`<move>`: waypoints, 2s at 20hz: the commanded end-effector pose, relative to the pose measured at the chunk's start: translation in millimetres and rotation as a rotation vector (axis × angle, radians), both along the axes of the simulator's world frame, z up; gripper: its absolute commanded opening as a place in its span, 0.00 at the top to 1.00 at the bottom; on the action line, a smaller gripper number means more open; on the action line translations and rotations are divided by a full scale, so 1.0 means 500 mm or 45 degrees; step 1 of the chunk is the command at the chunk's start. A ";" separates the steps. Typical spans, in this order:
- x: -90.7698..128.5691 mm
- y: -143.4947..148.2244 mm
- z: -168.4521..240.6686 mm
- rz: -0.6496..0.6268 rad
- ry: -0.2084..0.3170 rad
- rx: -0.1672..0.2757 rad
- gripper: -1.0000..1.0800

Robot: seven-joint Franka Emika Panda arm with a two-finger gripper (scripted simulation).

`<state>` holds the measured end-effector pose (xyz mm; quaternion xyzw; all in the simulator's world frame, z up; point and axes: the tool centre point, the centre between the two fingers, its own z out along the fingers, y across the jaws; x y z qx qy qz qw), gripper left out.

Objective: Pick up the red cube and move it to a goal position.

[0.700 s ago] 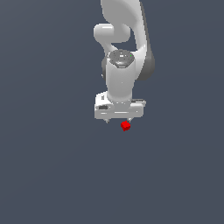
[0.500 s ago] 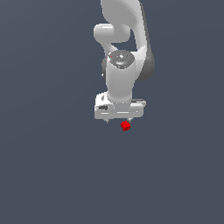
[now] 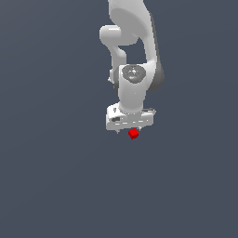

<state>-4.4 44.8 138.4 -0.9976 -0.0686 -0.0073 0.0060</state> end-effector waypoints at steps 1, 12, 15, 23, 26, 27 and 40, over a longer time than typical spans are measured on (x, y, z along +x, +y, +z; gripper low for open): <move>-0.016 0.015 -0.036 0.057 0.003 -0.002 0.04; -0.091 0.068 -0.200 0.311 0.013 -0.012 0.04; -0.102 0.073 -0.223 0.346 0.014 -0.014 0.04; -0.105 0.074 -0.237 0.363 0.015 -0.019 0.04; -0.105 0.074 -0.237 0.363 0.015 -0.019 1.00; -0.105 0.074 -0.237 0.363 0.015 -0.019 1.00; -0.103 0.049 -0.222 0.363 0.015 -0.019 1.00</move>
